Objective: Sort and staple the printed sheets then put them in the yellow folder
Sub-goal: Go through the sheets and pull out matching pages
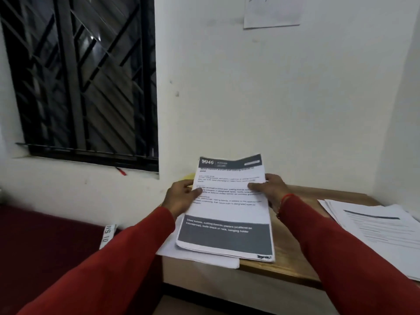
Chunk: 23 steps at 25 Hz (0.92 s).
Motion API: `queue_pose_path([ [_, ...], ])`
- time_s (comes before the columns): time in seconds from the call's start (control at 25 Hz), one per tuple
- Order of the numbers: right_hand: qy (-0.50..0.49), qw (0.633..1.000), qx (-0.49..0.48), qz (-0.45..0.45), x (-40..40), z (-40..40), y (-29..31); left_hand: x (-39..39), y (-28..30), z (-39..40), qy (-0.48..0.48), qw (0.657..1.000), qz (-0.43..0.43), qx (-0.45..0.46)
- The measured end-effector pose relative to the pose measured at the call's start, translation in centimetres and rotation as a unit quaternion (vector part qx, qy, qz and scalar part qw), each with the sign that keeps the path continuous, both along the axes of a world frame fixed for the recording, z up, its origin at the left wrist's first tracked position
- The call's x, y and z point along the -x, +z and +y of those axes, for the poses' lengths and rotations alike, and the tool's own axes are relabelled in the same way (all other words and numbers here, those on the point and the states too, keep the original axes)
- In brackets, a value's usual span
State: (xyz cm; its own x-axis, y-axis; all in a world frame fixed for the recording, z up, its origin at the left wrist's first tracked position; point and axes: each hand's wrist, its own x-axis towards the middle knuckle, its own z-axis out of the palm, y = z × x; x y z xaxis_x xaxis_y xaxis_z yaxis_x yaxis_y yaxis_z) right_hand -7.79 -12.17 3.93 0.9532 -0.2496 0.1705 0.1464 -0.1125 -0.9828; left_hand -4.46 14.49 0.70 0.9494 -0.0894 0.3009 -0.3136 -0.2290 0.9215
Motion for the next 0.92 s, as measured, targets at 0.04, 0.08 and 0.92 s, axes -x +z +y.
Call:
queue_pose_path([
  [0.04, 0.008, 0.999, 0.033, 0.029, -0.7, 0.9, -0.6, -0.6, -0.5, 1.3, 0.043, 0.996, -0.019, -0.074],
  [0.08, 0.006, 0.995, 0.085, 0.057, -1.2, 1.6, -1.4, -1.1, -1.2, 2.3, 0.079, 0.984, -0.036, -0.157],
  [0.92, -0.194, 0.944, 0.263, -0.047, 3.2, -3.2, -0.3, 2.5, 1.9, -2.2, 0.037, 0.929, -0.15, -0.337],
])
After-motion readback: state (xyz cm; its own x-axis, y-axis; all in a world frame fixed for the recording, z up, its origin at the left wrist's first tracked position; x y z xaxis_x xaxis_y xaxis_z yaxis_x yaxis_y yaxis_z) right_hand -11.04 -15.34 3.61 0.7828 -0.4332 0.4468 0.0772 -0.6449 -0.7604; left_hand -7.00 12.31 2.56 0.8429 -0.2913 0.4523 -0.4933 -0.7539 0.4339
